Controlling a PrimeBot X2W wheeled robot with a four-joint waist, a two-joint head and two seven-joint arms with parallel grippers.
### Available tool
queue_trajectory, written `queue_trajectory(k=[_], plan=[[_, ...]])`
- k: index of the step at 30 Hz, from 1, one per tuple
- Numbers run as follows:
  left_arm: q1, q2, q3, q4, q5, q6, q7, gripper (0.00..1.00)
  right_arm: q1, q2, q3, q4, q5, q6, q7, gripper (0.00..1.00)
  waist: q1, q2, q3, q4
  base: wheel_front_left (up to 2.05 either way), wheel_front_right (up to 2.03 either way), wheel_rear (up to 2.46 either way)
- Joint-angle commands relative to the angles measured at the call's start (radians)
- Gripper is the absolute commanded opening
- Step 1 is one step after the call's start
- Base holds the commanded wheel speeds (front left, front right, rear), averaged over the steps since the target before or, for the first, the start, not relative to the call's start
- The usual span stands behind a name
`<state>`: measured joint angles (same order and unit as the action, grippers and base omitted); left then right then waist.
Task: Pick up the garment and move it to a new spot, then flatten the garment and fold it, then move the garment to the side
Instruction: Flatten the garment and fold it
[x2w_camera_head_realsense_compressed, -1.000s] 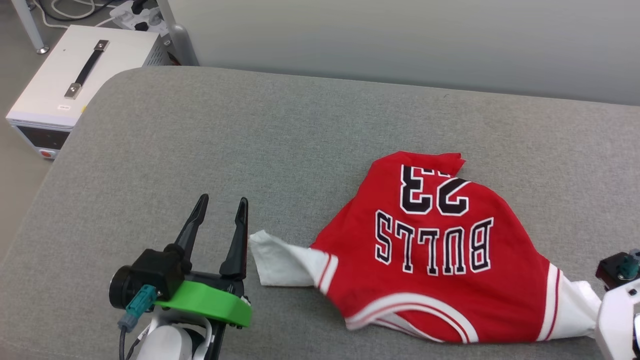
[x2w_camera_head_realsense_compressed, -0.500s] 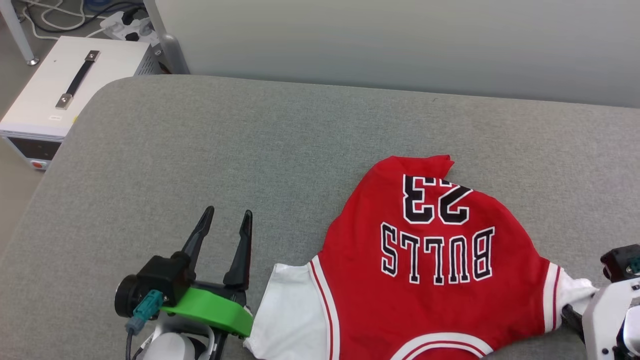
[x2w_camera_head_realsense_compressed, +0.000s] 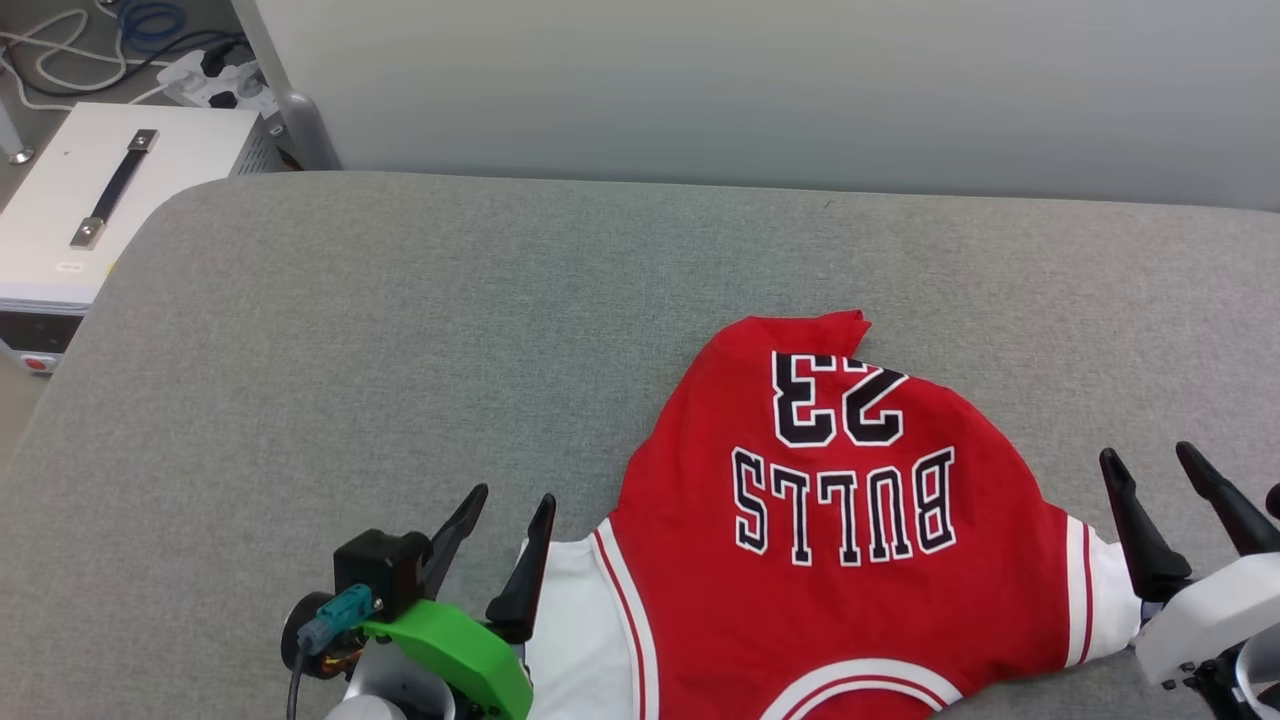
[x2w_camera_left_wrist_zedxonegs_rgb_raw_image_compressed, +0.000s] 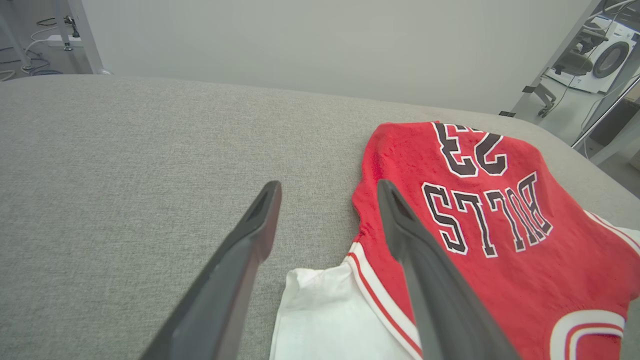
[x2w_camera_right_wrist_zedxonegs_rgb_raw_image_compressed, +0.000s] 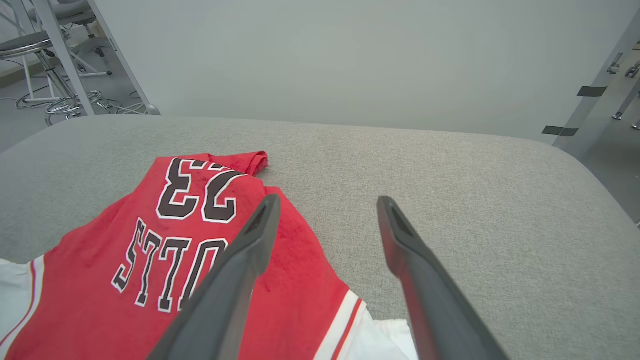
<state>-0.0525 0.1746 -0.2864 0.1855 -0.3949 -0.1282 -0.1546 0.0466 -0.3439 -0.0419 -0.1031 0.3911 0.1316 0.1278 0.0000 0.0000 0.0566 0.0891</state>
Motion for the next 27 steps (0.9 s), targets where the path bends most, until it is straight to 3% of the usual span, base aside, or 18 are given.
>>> queue_trajectory(k=[1,5,6,10,16,25,26,27], plan=[[-0.011,0.014,-0.005,0.001,-0.011,-0.002,0.024,1.0,0.017,0.014,0.003,0.001,-0.014,-0.001,-0.022,1.0,0.0,0.0,0.003,-0.009,0.0,0.0,0.0],[-0.019,0.034,-0.021,-0.004,-0.011,0.012,0.129,1.0,0.025,0.036,0.015,0.009,-0.027,-0.001,-0.046,1.0,0.0,0.0,0.013,-0.024,0.0,0.0,0.0],[-0.037,0.049,-0.036,-0.016,-0.014,0.03,0.253,1.0,0.023,0.04,0.02,0.008,-0.034,-0.001,-0.052,1.0,0.0,0.0,0.026,-0.031,0.0,0.0,0.0],[-0.076,0.09,-0.066,-0.028,-0.006,0.045,0.459,1.0,0.013,0.046,0.024,-0.004,-0.04,-0.001,-0.048,1.0,0.0,0.0,0.049,-0.042,0.0,0.0,0.0],[-0.127,0.144,-0.1,-0.017,0.022,0.064,0.671,1.0,-0.003,0.05,0.045,-0.014,-0.049,-0.001,-0.039,1.0,0.0,0.0,0.084,-0.073,0.0,0.0,0.0],[-0.166,0.15,-0.103,0.056,0.035,0.077,0.669,1.0,-0.019,0.049,0.048,-0.016,-0.055,-0.001,-0.043,1.0,0.0,0.0,0.139,-0.107,0.0,0.0,0.0],[-0.169,0.15,-0.105,0.075,0.033,0.074,0.67,0.47,-0.022,0.048,0.048,-0.016,-0.056,-0.001,-0.045,1.0,0.0,0.0,0.145,-0.109,0.0,0.0,0.0],[-0.172,0.151,-0.109,0.088,0.03,0.068,0.671,0.0,-0.025,0.048,0.048,-0.015,-0.057,-0.001,-0.046,1.0,0.0,0.0,0.15,-0.111,0.0,0.0,0.0]])
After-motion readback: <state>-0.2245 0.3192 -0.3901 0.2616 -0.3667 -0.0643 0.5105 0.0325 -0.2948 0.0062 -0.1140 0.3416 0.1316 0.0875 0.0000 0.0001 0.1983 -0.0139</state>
